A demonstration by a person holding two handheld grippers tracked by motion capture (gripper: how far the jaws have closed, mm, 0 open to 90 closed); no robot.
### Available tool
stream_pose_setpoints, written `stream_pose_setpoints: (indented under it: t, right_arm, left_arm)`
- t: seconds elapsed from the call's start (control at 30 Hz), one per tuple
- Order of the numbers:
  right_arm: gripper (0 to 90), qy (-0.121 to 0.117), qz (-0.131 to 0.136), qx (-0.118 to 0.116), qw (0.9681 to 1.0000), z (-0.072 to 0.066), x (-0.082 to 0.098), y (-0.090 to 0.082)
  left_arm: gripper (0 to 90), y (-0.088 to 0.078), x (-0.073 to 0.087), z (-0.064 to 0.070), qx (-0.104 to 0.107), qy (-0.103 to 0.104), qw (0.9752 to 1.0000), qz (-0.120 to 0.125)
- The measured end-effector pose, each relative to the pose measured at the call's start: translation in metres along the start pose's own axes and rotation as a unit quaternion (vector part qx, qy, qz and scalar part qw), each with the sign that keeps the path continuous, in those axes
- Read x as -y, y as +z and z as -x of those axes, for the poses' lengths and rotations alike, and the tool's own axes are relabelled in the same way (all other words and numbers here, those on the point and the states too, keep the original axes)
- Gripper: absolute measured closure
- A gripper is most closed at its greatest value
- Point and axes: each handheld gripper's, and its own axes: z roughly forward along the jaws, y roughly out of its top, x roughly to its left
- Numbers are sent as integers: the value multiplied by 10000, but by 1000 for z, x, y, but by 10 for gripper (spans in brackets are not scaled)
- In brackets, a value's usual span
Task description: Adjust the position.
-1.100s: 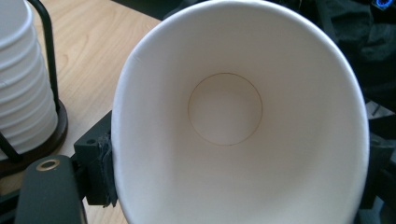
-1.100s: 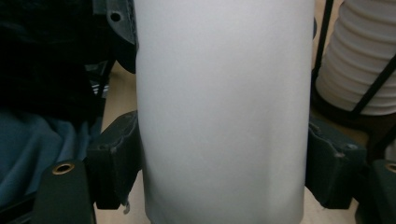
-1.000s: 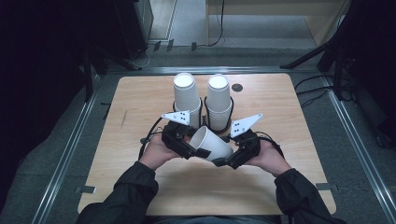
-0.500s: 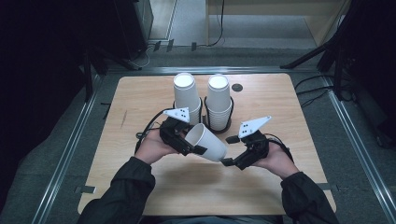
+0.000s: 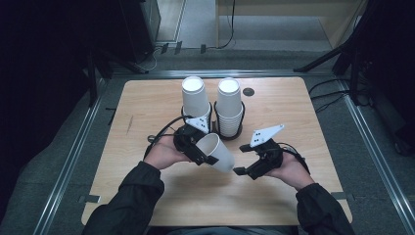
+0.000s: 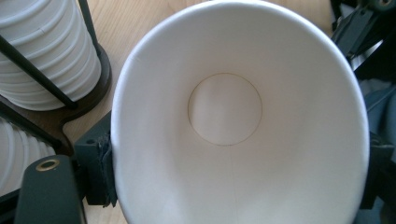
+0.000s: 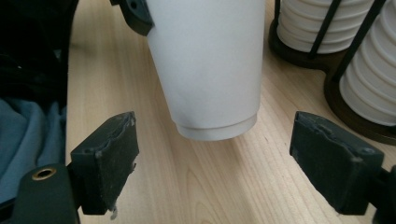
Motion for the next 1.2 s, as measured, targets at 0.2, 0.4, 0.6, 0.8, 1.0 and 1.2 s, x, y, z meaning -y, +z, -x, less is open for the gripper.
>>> stream_pose_setpoints:
  t: [0.2,0.4,0.6,0.8,1.0,1.2]
  right_arm:
    - [176,-142,-20,40,9999,-1,1,4]
    - [176,-190,-115,-36,9997,0,0,16]
    - [176,-325,-60,-30,9995,-2,-2,23]
    - [176,-400,-215,-105,9989,-7,-3,36]
    - [229,-542,-194,-105,9983,-10,-6,43]
    - [241,-547,-209,-143,9982,-12,-7,41]
  left_arm:
    - [150,4,-1,3,-102,161,9995,-248]
    - [149,6,-8,8,-114,206,9992,-337]
    - [148,8,-15,18,-172,286,9981,-514]
    - [147,10,-18,23,-157,333,9981,-500]
    - [145,8,-22,26,-189,384,9980,-457]
    - [111,7,-20,25,-117,316,9989,-339]
